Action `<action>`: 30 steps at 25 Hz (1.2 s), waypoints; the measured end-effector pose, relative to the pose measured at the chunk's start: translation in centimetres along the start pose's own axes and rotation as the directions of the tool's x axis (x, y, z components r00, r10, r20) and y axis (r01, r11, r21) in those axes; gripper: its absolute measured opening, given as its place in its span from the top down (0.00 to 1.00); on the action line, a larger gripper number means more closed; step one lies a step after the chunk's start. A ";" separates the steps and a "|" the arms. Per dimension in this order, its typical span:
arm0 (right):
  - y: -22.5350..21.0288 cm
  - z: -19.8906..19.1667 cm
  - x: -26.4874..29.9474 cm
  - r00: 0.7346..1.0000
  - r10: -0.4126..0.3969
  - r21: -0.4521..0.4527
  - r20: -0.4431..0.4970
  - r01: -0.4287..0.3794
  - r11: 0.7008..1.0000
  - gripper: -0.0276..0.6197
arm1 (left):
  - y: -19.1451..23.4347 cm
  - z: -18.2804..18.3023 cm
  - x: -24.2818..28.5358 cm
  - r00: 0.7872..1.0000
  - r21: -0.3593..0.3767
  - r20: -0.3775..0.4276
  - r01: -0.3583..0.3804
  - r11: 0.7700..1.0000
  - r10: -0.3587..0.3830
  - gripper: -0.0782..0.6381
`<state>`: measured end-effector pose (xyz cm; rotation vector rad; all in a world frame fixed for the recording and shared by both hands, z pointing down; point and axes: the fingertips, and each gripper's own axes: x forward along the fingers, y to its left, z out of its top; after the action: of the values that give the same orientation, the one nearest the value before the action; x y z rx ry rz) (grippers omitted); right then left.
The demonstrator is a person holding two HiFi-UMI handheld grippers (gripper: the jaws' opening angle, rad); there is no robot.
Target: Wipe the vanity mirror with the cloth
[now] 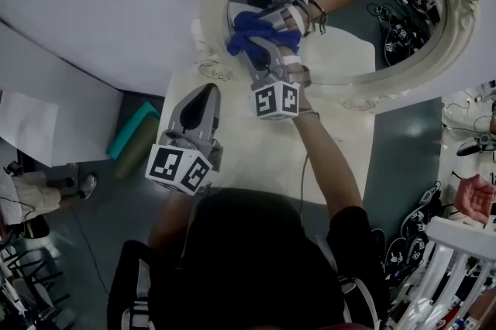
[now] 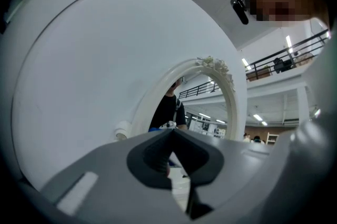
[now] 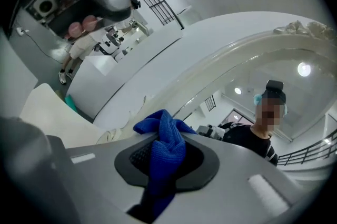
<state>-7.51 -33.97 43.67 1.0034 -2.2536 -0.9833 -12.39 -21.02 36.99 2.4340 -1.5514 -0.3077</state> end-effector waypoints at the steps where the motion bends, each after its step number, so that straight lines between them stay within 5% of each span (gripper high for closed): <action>1: 0.7 -0.7 0.0 1.000 0.014 -0.001 -0.010 -0.014 1.000 0.88 | -0.1 0.0 0.0 1.000 -0.002 -0.002 -0.001 1.000 0.001 0.88; 15: 8.6 -12.2 -1.9 0.971 0.175 0.014 -0.160 -0.176 0.984 0.88 | -0.6 -0.7 -0.4 1.000 0.005 -0.022 -0.013 1.000 0.013 0.88; 30: 9.8 -20.2 -6.3 0.937 0.242 0.014 -0.253 -0.247 0.969 0.88 | -1.8 -2.0 -0.1 0.999 0.004 -0.047 -0.007 1.000 0.007 0.88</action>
<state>5.46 -32.85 62.98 0.7681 -2.0899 -0.7234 -10.24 -20.01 38.35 2.4202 -1.5425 -0.2450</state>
